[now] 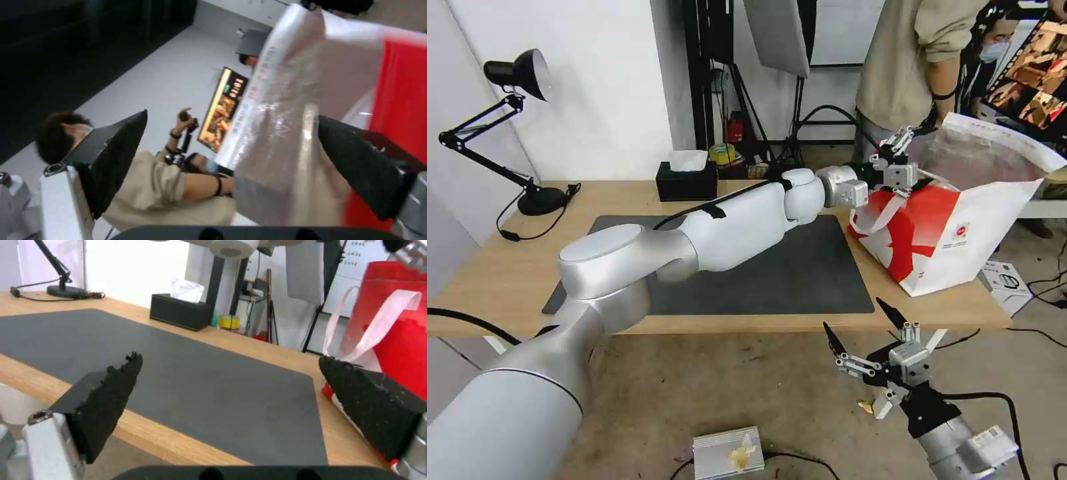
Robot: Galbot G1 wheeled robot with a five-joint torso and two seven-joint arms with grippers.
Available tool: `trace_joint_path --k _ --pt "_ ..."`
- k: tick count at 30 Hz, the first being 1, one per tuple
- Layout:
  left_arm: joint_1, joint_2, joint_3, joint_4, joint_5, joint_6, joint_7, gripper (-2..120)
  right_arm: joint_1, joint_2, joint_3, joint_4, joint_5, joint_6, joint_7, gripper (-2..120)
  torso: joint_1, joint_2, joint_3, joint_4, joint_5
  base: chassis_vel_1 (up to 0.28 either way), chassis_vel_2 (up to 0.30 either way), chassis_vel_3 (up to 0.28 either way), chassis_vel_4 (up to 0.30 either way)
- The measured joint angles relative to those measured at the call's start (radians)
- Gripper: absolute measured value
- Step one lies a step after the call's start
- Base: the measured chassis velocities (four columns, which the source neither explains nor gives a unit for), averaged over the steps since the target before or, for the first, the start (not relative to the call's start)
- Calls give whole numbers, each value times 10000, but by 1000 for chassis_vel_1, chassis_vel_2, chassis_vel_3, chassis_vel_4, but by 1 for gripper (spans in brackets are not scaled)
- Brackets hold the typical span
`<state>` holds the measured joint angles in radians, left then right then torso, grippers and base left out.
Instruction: Pick up the trash from the table and place it into the takeout bag.
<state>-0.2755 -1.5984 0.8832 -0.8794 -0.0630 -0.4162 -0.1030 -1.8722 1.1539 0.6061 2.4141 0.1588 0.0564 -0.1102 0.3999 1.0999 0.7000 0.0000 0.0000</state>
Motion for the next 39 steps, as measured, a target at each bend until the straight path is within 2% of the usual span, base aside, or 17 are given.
trace_joint_path --k 2,5,8,21,27,34,35,39 --pt "-11 -2 -41 -36 -6 38 -160 100 0 0 0 0 0 0 0 100 1 0 0 0 0 0 0 0 0" --pt "-29 -3 -163 -136 -24 173 -865 100 0 0 0 0 0 0 0 100 1 0 0 0 0 0 0 0 0" --pt "-29 -1 -224 -239 -156 174 -1061 100 0 0 0 0 0 0 1 100 1 1 0 1 0 0 0 0 0" --pt "30 15 -274 -836 -1536 34 -1241 100 0 0 0 0 0 0 0 100 1 1 0 0 0 0 0 0 0" --pt "-207 36 -514 -1260 -2776 98 -1439 100 0 0 0 0 0 0 0 100 1 1 0 0 0 0 0 0 0" --pt "-201 196 -1070 -1882 -4685 849 -2132 100 0 0 0 0 0 0 0 100 0 1 0 -1 0 0 0 0 0" --pt "-201 196 -1070 -1882 -4685 849 -2132 100 0 0 0 0 0 0 0 100 0 1 0 -1 0 0 0 0 0" --pt "-177 826 -1333 -2353 -5748 1344 -2381 100 0 0 0 0 0 0 0 100 0 1 0 2 -1 0 0 0 0"
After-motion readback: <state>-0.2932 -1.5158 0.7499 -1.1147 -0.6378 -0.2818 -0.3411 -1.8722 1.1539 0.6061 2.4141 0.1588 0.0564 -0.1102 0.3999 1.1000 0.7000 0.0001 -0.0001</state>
